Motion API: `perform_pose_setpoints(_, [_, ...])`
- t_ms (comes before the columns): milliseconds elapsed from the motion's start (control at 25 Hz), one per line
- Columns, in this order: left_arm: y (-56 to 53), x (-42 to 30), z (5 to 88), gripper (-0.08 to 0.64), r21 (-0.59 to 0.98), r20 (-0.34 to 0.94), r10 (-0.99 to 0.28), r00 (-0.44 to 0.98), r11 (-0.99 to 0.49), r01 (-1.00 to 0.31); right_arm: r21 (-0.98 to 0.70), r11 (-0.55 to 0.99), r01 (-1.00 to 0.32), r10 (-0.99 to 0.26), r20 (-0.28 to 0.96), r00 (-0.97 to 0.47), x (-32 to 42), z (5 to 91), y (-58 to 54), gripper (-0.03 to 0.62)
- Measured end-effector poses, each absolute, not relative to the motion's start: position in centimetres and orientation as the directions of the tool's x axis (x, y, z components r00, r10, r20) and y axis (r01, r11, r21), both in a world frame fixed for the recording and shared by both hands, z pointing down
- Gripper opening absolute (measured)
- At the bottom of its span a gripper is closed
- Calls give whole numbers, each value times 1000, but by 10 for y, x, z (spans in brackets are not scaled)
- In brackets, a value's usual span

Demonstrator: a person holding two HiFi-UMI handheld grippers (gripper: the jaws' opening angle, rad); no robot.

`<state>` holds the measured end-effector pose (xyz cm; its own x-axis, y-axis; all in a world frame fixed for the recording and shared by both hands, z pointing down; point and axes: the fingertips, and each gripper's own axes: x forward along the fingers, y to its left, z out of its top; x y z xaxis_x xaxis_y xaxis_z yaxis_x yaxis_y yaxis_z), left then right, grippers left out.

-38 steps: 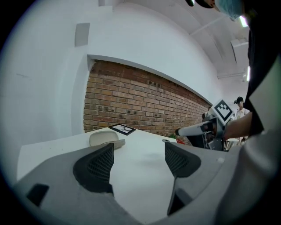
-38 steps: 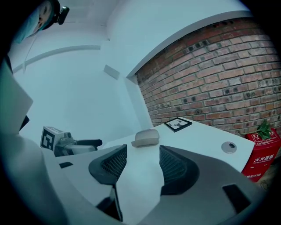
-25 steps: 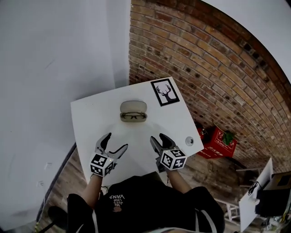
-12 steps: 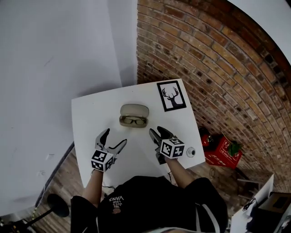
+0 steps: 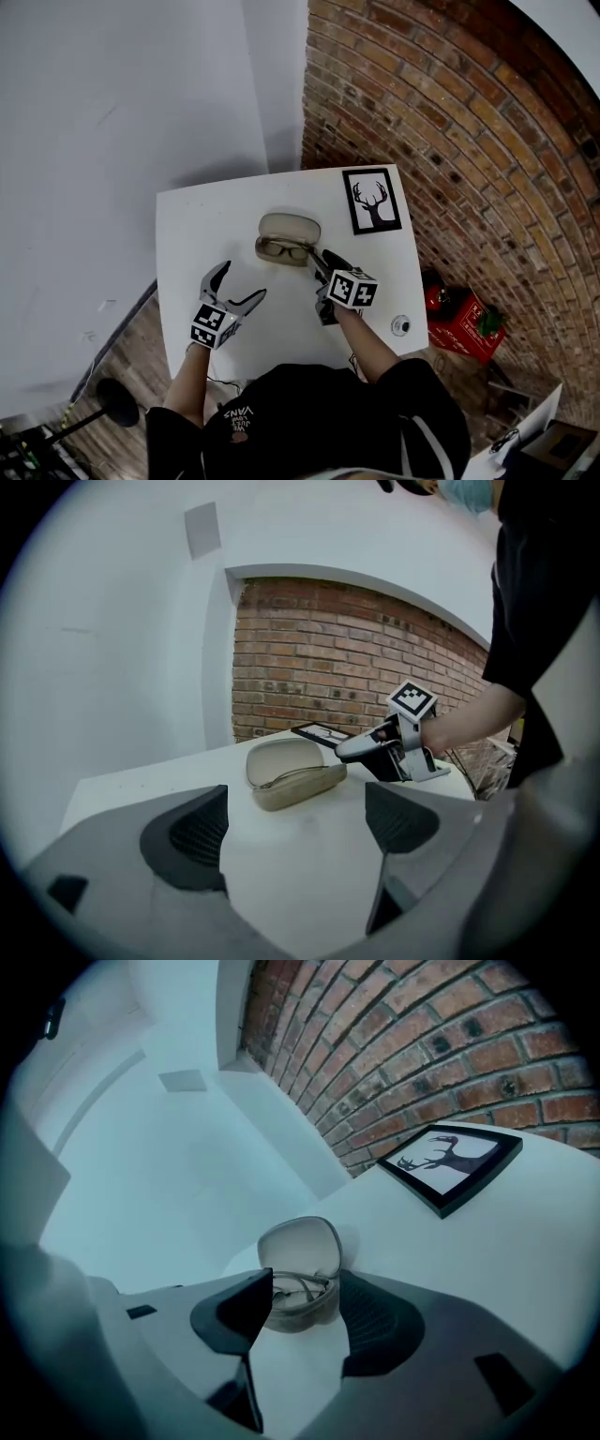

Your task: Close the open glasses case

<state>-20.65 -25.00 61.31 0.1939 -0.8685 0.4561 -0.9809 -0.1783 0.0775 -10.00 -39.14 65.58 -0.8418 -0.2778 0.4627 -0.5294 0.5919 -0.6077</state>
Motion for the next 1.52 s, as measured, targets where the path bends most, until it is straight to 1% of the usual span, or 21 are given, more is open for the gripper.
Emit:
perform_pose_setpoints(160, [-255,-213,612,463,71,455,-868,199,-188,-980,-568,613,-549,-262,509,-820,-107,668,-391,187])
perform_pose_setpoints(240, [-258,-216,611,469,66,453,-867,208,-199,-978,-555,622,-552,-257,521,-814,-109,671,-390,189])
perform_pose_setpoints(360, [-264,-217,612,483,70,456,-862,223,-215,-974,-520,645,-560,-249,550,-797,-109,677,-388,165])
perform_pose_setpoints(400, [-267,-217,612,491,74,457,-859,230,-221,-972,-497,655,-568,-252,565,-785,-107,680,-388,139])
perform_pose_setpoints(440, [-270,-216,611,495,78,458,-856,239,-229,-970,-472,668,-576,-255,581,-773,-105,682,-388,96])
perform_pose_setpoints(600, [-281,-212,610,508,53,470,-840,271,-279,-959,-387,729,-565,-252,616,-747,-101,686,-385,56])
perform_pose_setpoints(760, [-295,-208,602,517,14,469,-832,296,-328,-945,-339,749,-570,-271,627,-730,-96,685,-385,46])
perform_pose_setpoints(840, [-302,-200,600,522,-12,480,-813,331,-383,-924,-306,762,-571,-282,637,-718,-92,684,-387,43])
perform_pose_setpoints(960, [-307,-180,608,538,-52,534,-744,401,-502,-863,-257,782,-568,-293,654,-698,-85,683,-386,41])
perform_pose_setpoints(1040, [-310,-170,617,561,-87,576,-701,420,-564,-821,-237,786,-571,-301,660,-688,-80,684,-384,41])
perform_pose_setpoints(1120, [-318,-161,621,568,-107,597,-670,441,-611,-784,-223,785,-578,-312,663,-680,-75,683,-383,41])
perform_pose_setpoints(1240, [-330,-150,622,580,-87,610,-632,478,-653,-752,-211,776,-594,-333,663,-671,-69,683,-381,43])
perform_pose_setpoints(1520, [-330,-130,645,583,-110,689,-537,487,-742,-662,-191,752,-631,-369,671,-643,-54,684,-373,44])
